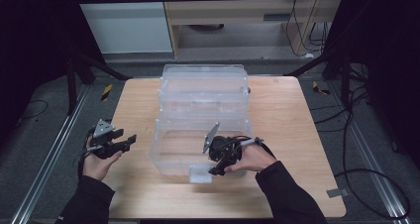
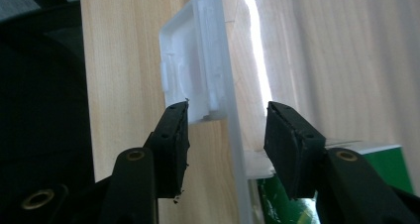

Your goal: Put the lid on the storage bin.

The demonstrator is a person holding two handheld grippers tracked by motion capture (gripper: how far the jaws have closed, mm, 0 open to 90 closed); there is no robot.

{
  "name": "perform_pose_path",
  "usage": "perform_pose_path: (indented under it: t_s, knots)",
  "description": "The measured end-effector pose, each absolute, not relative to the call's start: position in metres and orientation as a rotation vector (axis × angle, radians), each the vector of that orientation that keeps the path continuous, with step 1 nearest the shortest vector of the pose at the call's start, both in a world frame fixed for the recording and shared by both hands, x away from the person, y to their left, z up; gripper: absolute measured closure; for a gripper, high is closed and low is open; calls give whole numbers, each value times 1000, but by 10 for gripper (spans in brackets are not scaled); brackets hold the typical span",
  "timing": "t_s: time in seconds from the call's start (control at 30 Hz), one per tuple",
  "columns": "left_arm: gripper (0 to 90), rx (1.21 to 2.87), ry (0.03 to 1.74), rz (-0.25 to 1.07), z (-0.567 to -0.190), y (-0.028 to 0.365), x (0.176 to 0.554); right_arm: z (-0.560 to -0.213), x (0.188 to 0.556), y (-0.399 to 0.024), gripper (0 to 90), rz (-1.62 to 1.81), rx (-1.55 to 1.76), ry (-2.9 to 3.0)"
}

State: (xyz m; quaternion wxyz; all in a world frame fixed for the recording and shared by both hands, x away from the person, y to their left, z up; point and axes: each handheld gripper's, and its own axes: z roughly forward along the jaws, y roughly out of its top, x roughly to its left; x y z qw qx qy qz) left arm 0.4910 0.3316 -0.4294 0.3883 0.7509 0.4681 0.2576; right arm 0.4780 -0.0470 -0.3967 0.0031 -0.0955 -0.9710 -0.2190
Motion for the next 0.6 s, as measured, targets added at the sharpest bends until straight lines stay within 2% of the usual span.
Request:
perform_pose_path:
  t_s: [0.23,0.6]
  knots:
    - [409,1902,1188,654,-428,332,491,-400,479,-49,598,-696,-312,-3048]
    - [440,1912,1144,627,-420,331,491,-401,481,-45,614,-664,-276,-3056]
